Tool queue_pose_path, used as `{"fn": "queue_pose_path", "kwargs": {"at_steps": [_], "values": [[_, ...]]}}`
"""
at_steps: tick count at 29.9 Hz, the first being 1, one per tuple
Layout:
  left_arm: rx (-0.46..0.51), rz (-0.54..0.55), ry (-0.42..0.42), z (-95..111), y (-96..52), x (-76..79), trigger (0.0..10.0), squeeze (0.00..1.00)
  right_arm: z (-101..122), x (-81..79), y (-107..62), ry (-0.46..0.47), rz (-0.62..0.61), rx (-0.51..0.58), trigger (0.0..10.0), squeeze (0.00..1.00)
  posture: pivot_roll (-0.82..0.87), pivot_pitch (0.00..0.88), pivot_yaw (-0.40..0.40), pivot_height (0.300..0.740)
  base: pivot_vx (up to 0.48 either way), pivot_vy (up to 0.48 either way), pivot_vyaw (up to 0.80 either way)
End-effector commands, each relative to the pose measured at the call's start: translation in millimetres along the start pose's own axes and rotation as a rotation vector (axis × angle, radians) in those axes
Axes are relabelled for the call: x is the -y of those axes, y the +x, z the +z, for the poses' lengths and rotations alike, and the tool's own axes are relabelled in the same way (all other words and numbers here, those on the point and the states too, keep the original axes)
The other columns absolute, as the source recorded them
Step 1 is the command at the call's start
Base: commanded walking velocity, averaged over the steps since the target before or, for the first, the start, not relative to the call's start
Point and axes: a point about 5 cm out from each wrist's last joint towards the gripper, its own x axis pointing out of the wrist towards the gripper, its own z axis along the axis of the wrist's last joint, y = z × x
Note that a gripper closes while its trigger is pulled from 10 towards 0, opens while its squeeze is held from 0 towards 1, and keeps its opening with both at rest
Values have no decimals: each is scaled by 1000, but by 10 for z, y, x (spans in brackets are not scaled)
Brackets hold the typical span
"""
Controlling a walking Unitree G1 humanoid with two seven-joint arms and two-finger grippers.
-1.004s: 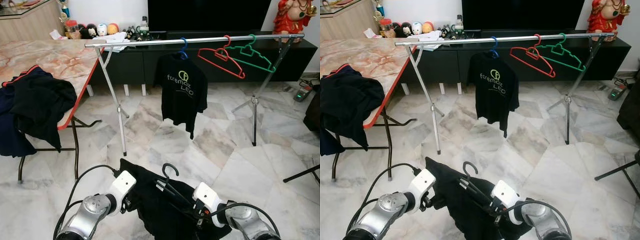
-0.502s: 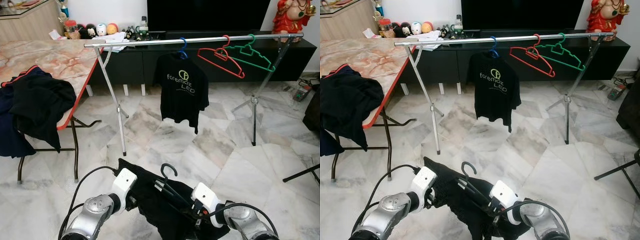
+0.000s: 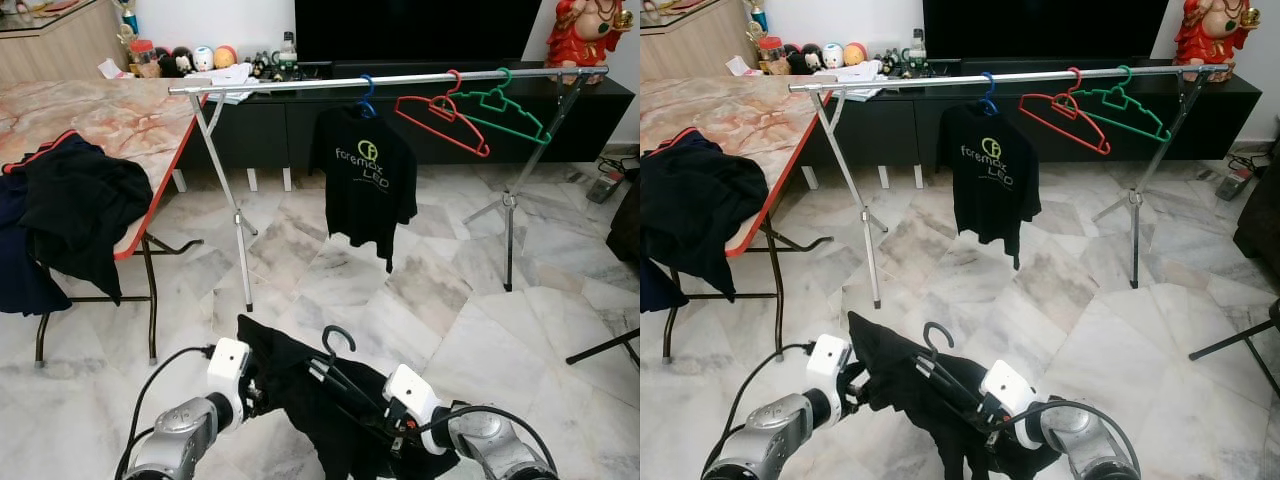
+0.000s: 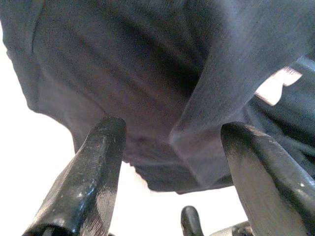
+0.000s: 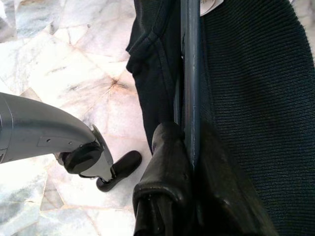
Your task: Hang hanger
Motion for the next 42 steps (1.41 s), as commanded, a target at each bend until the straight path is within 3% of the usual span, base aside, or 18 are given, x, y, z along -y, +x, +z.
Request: {"fn": "queue_pose_path", "kwargs": {"at_steps": [1, 3, 4, 5, 6, 18, 19, 20, 28, 33, 42], "values": [[8, 1, -31, -30, 5, 0, 5176, 0, 107, 24, -5, -20, 0, 61, 0, 0, -23, 85, 15, 740, 0, 0, 0], [19, 0, -48, -27, 10, 7, 4706, 0, 111, 20, -4, -21, 5, 65, 0, 0, -23, 85, 14, 740, 0, 0, 0], [43, -14, -69, -10, 22, 26, 7137, 0, 114, 13, -2, -22, 14, 69, 0, 0, -24, 86, 13, 740, 0, 0, 0], [43, -14, -69, -10, 22, 26, 7137, 0, 114, 13, -2, -22, 14, 69, 0, 0, -24, 86, 13, 740, 0, 0, 0], [62, -31, -89, 4, 30, 42, 10000, 0, 116, 6, 1, -24, 22, 71, 0, 0, -24, 86, 13, 740, 0, 0, 0], [123, -73, -82, 108, 29, 22, 10000, 0, 119, -29, 8, -28, 67, 75, 0, 0, -27, 88, 12, 740, 0, 0, 0], [125, -77, -80, 112, 30, 23, 8745, 0, 120, -27, 7, -28, 66, 77, 0, 0, -27, 88, 12, 740, 0, 0, 0], [130, -84, -78, 118, 33, 28, 0, 0, 121, -25, 4, -27, 64, 79, 0, 0, -29, 88, 11, 740, 0, 0, 0], [153, -113, -37, 192, 62, 77, 0, 0, 115, -20, -8, -27, 64, 79, 0, 0, -29, 88, 10, 740, 0, 0, 0], [150, -116, 31, 235, 66, 88, 0, 0, 102, -14, -15, -27, 58, 72, 0, 0, -28, 88, 9, 740, 0, 0, 0], [161, -105, 62, 291, 77, 95, 0, 0, 74, -19, -15, -30, 52, 57, 0, 0, -26, 87, 10, 740, 0, 0, 0]]}}
